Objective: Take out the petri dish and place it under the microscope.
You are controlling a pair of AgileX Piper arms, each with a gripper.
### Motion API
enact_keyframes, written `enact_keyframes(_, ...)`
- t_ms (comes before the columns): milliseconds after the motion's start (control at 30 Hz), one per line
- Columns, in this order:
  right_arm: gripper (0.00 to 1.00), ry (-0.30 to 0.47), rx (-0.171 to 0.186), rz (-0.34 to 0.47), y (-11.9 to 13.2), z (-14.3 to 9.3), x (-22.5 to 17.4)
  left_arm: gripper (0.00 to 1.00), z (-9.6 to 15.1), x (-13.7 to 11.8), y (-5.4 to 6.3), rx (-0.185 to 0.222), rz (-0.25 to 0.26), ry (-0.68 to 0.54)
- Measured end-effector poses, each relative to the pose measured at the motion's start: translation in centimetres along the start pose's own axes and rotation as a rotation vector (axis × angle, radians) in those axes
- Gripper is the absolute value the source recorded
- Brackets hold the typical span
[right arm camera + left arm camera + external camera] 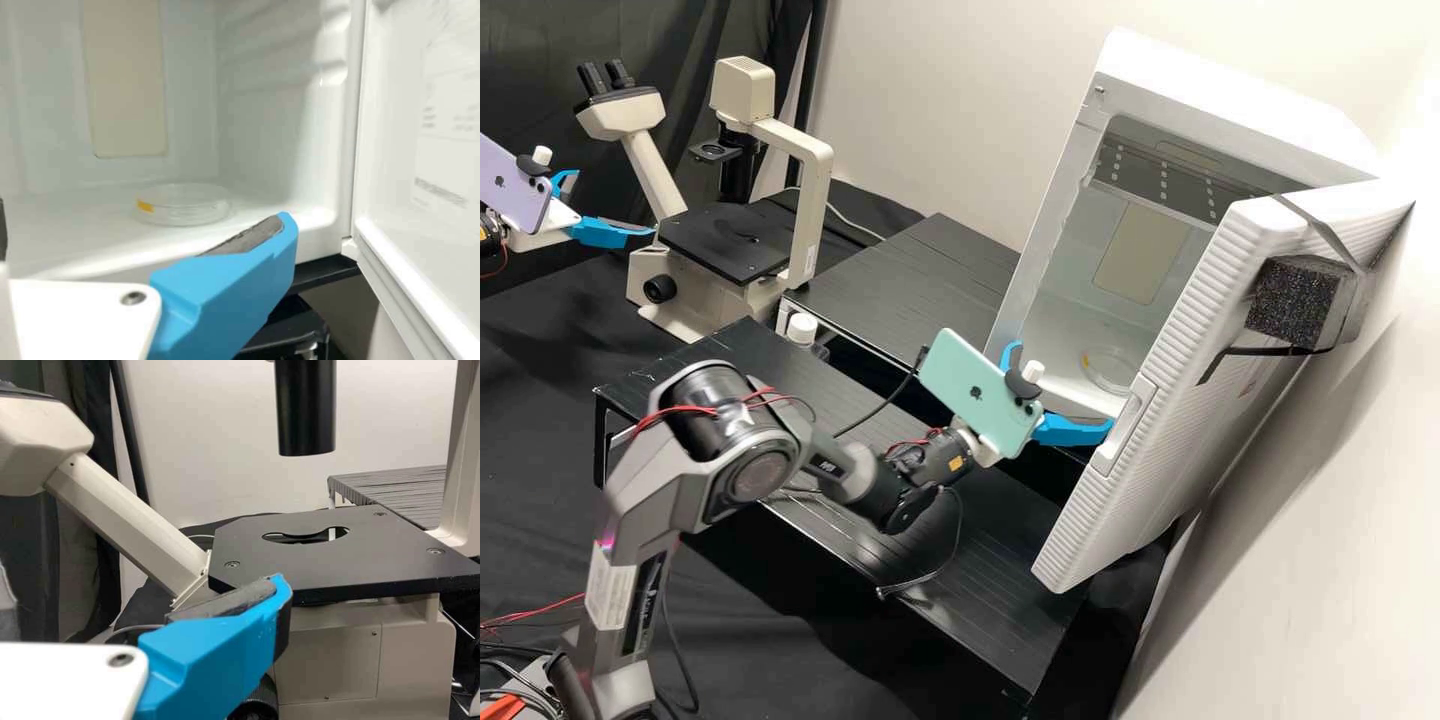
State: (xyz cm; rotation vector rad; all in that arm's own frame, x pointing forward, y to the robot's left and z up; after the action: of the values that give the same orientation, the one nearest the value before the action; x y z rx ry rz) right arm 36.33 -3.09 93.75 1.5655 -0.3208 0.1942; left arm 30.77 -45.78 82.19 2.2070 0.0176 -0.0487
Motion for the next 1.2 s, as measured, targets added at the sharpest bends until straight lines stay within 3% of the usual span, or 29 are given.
enact_keyframes(200,1.0,-0.055,-0.027,-0.003,-0.1,1.0,3.5,1.0,0.0,0.0,0.0,0.0,0.0,0.0)
enact_keyframes(367,1.0,-0.051,-0.065,0.004,0.1,1.0,5.3,1.0,0.0,0.0,0.0,0.0,0.0,0.0)
enact_keyframes(567,1.0,-0.038,-0.07,0.026,0.6,1.1,7.2,1.0,0.0,0.0,0.0,0.0,0.0,0.0)
enact_keyframes(767,1.0,-0.083,-0.035,-0.012,-0.1,2.0,8.7,1.0,0.0,0.0,0.0,0.0,0.0,0.0)
enact_keyframes(900,1.0,-0.1,0.023,-0.03,-0.4,2.4,9.6,1.0,0.0,0.0,0.0,0.0,0.0,0.0)
enact_keyframes(1000,1.0,-0.107,0.047,-0.04,-0.2,2.7,10.0,1.0,0.0,0.0,0.0,0.0,0.0,0.0)
enact_keyframes(1200,1.0,-0.112,0.045,-0.044,-0.1,2.8,10.2,1.0,0.0,0.0,0.0,0.0,0.0,0.0)
